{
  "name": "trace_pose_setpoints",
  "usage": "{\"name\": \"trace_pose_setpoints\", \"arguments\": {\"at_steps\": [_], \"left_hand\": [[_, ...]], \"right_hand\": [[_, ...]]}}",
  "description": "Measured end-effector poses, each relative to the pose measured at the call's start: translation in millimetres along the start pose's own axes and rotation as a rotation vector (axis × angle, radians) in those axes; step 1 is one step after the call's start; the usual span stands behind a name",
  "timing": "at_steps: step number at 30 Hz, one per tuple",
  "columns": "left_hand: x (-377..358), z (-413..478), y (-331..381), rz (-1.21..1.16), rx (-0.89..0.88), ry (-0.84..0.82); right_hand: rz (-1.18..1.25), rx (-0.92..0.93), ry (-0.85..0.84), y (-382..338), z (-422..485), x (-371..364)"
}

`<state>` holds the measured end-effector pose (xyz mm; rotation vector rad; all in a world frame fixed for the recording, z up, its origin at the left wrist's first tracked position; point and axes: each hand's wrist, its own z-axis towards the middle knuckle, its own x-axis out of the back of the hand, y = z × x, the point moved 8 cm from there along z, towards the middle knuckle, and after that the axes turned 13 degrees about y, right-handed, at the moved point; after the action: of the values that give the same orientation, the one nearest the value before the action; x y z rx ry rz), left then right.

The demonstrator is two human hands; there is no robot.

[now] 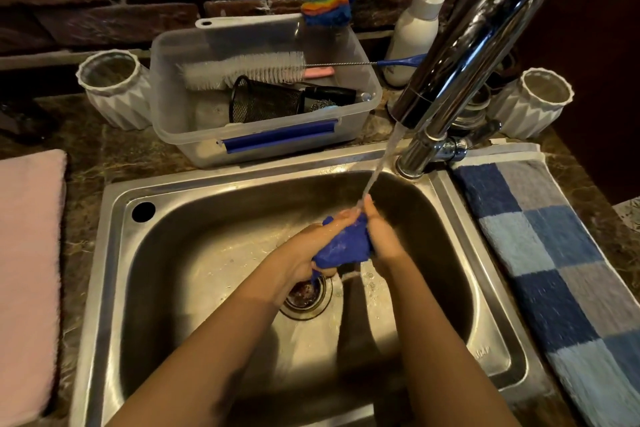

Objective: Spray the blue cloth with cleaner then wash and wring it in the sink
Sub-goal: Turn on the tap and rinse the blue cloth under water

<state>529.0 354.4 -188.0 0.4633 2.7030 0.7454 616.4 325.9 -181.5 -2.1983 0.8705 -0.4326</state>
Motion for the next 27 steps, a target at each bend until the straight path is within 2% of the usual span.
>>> {"name": "trace_pose_setpoints", "arguments": {"at_steps": [3,6,8,10,13,16,18,21,27], "left_hand": [[-1,-1,-3,-0.069,0.056,-0.095],[9,1,6,-0.081,0.041,-0.107],[16,2,9,-0.034,0.053,-0.150],[23,6,6,-0.005,0.084,-0.150],[24,13,4,-0.016,0.051,-0.068],[8,16,4,-0.163,0.012,0.024],[3,16,4,-0.220,-0.034,0.121],[6,16,2,-0.145,-0.178,0.277],[-1,5,-3,-0.056,-0.259,0.285]], "right_hand": [[0.075,-0.121,-0.157,16,-4,1],[0.021,-0.096,-0.114,21,3,14],[-0.046,0.036,-0.069,7,9,26],[-0.213,0.216,-0.010,-15,9,37],[-0.521,0.453,0.121,-42,-10,35],[-0.726,0.546,0.142,-36,-41,-1],[-0.725,0.571,0.289,-29,-54,-12],[-0.649,0.465,0.551,-30,-44,1],[-0.309,0.300,0.532,-17,-16,20]]}}
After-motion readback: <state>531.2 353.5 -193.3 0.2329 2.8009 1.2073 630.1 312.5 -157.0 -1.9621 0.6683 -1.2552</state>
